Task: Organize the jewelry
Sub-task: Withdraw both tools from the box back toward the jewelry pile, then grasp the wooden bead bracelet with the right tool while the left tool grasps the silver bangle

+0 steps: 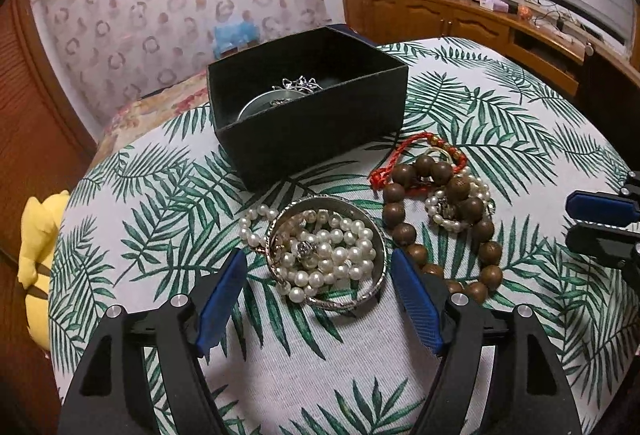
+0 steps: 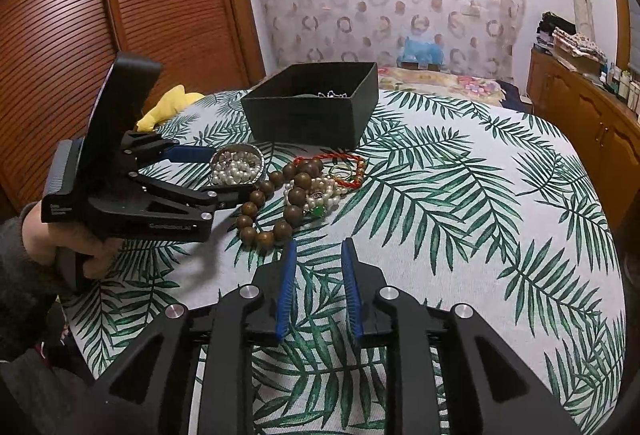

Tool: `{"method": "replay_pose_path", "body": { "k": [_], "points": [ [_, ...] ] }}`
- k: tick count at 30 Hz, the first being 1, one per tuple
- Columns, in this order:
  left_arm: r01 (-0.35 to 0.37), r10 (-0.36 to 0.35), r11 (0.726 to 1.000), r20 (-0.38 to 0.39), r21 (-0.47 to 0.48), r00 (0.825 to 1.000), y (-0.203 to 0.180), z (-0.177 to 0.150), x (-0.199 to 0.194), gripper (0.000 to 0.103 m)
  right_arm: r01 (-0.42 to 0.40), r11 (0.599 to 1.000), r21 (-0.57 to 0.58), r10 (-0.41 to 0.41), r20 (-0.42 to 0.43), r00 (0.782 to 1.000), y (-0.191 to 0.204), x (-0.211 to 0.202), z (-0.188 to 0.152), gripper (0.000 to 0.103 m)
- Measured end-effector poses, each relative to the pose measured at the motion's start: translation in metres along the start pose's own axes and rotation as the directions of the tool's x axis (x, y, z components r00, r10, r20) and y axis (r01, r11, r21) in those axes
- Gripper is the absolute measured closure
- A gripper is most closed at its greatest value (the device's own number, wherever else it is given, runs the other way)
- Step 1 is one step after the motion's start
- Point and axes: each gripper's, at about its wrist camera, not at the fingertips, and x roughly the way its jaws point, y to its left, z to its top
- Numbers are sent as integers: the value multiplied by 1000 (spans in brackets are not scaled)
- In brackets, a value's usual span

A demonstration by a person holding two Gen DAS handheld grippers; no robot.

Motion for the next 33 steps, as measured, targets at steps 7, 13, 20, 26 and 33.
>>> {"method": "replay_pose_path", "body": {
  "k": [7,13,20,26,33],
  "points": [
    [47,-46,998,37,-35,998,6,-3,-11,45,-6,1000,-16,6,-6,1000,3,2,3,78],
    [76,-68,994,110,-74,992,8,-9,-39,45,-16,999,-37,16,-11,1000,6,8,12,78],
    [97,-79,990,166,-102,983,8,-14,-60,45,-30,997,-70,28,-28,999,9,27,32,78],
    [108,-85,987,184,-120,979,12,-19,-67,45,-24,995,-101,18,-60,998,13,50,50,78],
    [115,-89,984,192,-134,977,15,-24,-71,45,-8,991,-132,-4,-94,996,19,72,62,78]
  ]
}}
